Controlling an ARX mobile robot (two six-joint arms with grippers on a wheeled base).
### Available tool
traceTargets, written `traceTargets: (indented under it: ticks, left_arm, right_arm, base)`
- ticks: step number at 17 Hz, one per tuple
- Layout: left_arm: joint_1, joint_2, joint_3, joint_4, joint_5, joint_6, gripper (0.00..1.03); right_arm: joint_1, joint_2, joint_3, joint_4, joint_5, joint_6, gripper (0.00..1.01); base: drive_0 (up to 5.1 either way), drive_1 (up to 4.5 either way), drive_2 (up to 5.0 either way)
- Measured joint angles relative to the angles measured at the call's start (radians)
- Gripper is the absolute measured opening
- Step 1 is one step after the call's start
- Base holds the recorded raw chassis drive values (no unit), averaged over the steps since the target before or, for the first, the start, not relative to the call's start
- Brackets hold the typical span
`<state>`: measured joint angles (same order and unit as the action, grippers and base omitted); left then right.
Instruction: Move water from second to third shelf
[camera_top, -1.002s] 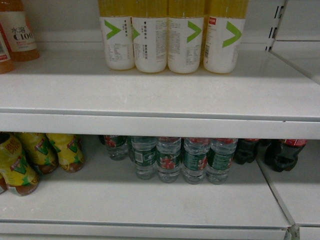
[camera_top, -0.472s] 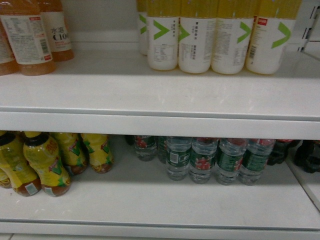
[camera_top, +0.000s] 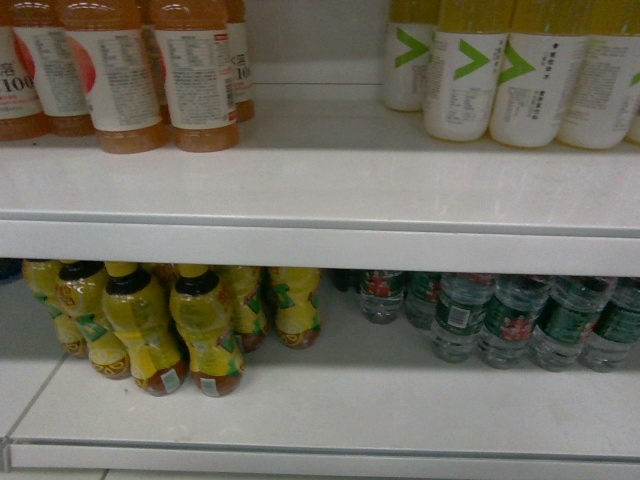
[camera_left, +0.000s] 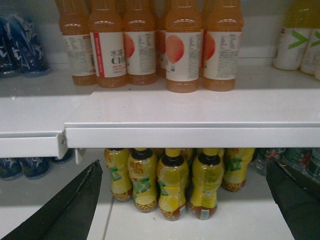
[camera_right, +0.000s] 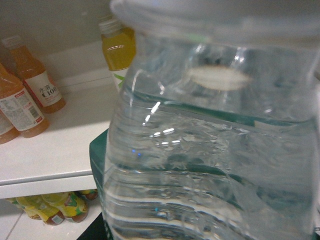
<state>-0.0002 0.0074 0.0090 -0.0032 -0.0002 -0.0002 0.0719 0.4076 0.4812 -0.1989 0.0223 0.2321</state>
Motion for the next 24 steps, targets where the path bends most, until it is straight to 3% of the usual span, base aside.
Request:
traceTargets:
  ticks: [24]
  left_arm:
    - [0.000, 0.000, 0.000, 0.002, 0.000, 0.000, 0.98]
  right_arm:
    - [0.000, 0.000, 0.000, -0.003, 0.000, 0.000, 0.42]
  base:
    - [-4.4, 2.15, 2.2]
